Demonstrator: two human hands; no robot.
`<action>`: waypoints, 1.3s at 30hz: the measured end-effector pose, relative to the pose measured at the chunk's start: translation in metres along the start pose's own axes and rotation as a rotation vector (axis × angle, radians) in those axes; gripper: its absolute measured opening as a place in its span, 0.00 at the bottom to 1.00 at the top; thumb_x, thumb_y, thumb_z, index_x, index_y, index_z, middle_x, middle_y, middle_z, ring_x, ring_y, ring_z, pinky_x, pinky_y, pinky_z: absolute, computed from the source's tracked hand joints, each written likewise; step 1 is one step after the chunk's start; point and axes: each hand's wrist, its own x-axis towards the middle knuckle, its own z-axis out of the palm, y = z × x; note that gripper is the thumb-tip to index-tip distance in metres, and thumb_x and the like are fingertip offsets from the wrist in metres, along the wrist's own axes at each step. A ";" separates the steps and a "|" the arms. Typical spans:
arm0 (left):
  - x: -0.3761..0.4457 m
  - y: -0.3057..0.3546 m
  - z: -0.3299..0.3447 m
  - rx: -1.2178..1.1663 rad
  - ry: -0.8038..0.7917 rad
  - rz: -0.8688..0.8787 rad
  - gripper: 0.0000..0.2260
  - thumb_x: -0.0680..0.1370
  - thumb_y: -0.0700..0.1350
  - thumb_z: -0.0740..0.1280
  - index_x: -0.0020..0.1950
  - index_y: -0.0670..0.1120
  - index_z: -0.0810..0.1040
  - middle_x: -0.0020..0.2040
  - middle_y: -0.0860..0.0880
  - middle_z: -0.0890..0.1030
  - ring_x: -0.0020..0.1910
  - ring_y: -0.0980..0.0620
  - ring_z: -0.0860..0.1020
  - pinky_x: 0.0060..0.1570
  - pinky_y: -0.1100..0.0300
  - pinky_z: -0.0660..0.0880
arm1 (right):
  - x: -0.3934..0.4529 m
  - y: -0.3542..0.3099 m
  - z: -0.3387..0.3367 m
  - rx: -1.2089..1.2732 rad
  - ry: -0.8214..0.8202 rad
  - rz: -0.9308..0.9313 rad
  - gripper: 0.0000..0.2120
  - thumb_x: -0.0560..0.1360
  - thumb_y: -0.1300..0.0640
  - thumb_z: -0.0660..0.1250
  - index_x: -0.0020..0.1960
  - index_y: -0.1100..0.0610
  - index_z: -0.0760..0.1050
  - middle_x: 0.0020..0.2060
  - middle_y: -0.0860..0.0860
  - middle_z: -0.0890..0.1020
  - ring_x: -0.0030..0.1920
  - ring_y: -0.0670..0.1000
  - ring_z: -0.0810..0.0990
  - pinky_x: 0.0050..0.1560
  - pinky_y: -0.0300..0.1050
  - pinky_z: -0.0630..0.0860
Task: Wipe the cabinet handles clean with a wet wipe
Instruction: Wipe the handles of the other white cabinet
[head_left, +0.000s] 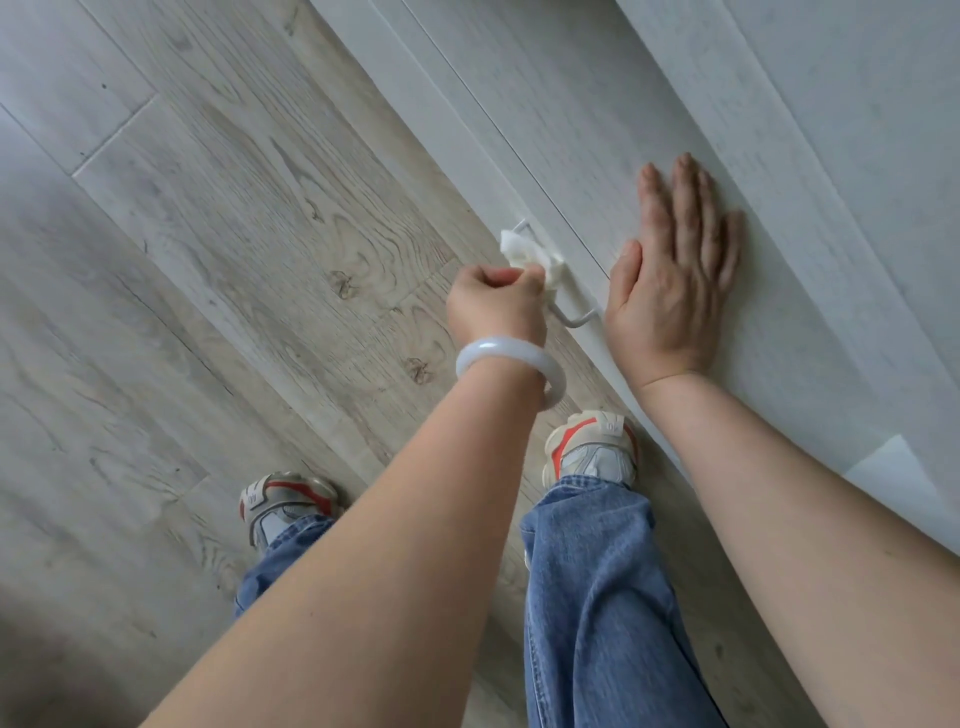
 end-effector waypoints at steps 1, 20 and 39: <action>-0.006 -0.009 0.002 0.022 -0.024 -0.011 0.14 0.73 0.40 0.73 0.35 0.48 0.70 0.33 0.48 0.78 0.32 0.49 0.75 0.41 0.54 0.78 | -0.001 0.001 0.002 -0.011 -0.015 0.011 0.09 0.73 0.61 0.67 0.50 0.64 0.80 0.48 0.63 0.83 0.49 0.61 0.83 0.71 0.35 0.49; -0.011 0.000 -0.018 0.358 -0.279 0.075 0.14 0.73 0.39 0.72 0.34 0.48 0.69 0.40 0.47 0.80 0.46 0.43 0.83 0.50 0.50 0.81 | 0.003 0.001 -0.002 0.127 -0.266 0.103 0.24 0.77 0.58 0.59 0.73 0.56 0.67 0.71 0.56 0.70 0.71 0.56 0.68 0.71 0.32 0.34; -0.062 0.131 -0.219 0.487 -0.184 0.228 0.11 0.76 0.40 0.70 0.58 0.45 0.77 0.45 0.47 0.78 0.37 0.50 0.76 0.30 0.61 0.70 | 0.063 -0.163 -0.130 0.459 -1.083 0.076 0.20 0.81 0.55 0.60 0.70 0.61 0.70 0.66 0.60 0.73 0.67 0.59 0.70 0.66 0.47 0.64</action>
